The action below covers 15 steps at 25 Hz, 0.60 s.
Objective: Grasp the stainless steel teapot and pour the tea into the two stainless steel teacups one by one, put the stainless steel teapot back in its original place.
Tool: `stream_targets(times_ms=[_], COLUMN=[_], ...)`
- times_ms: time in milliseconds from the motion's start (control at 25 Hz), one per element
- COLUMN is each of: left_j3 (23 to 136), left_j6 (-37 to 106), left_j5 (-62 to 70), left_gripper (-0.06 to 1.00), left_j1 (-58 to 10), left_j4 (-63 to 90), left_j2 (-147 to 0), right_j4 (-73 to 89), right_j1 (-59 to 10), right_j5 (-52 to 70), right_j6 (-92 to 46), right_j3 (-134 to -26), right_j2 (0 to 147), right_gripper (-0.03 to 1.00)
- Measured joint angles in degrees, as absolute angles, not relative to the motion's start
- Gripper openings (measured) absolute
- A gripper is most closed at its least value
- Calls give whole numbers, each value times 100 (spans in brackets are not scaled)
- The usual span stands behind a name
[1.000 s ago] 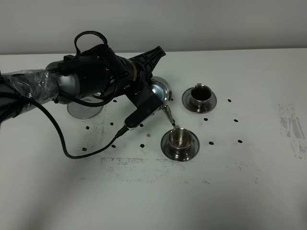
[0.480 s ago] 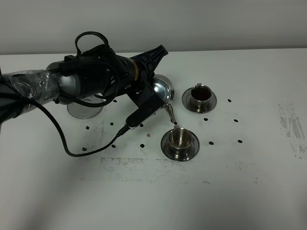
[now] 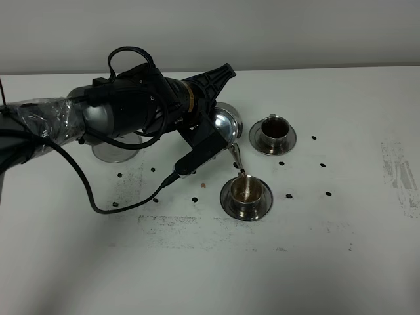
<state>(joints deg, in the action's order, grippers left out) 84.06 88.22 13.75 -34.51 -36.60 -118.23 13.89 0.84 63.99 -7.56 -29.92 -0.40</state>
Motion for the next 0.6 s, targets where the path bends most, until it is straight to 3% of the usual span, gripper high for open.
stream_targets(times_ms=[600], left_j3=[8406], left_j6=[8827], left_j5=[1353], left_gripper=[18], left_j1=[-3492], left_j4=[-3918], left_j2=[-11823], right_j4=[1389], right_j1=[84], right_j5=[6399], right_j6=[-756], right_j3=[-2992], right_j2=[-40], right_gripper=[23])
